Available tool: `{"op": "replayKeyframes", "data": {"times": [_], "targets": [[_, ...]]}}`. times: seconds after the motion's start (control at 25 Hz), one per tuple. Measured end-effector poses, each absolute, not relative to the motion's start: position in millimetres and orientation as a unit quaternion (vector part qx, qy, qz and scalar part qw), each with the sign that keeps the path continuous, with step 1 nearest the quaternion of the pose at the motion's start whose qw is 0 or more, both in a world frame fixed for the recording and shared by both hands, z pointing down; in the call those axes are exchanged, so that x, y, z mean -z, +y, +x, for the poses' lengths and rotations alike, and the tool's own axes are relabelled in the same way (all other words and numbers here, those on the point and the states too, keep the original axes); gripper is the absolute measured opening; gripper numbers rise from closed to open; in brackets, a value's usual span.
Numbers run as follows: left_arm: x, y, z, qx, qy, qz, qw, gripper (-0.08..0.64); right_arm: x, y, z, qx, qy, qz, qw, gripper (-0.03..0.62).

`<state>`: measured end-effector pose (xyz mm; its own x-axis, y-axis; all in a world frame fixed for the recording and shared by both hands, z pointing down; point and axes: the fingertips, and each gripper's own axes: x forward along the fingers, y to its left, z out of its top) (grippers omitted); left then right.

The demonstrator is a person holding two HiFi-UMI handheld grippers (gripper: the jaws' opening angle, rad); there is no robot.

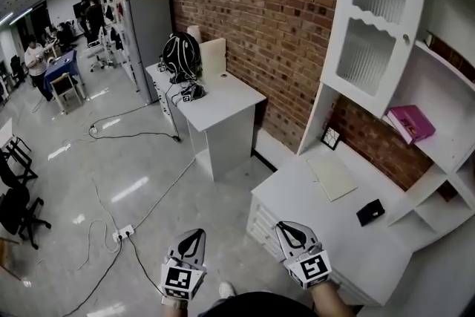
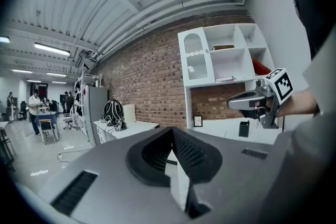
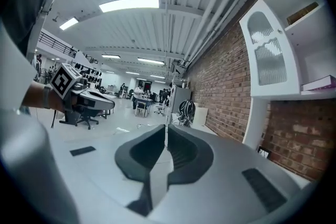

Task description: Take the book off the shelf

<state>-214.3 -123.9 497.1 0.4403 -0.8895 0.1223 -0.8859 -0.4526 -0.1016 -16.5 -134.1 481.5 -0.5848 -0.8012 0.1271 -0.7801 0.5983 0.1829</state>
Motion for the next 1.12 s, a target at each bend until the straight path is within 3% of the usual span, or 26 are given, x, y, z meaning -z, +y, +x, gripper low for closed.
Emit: {"op": "replayKeyframes", "data": {"times": [0.52,1.12], "targets": [[-515.1,-216.0,-247.2,0.075,0.457,-0.886,0.004,0.009,-485.3,-196.9,-37.3,0.046,-0.843,0.522,0.123,0.026],[-520.7,-271.4,-137.9,0.084,0.346,-0.934,0.021,0.009,-494.4,-200.7,64.9,0.024,-0.769,0.626,0.129,0.026]]}}
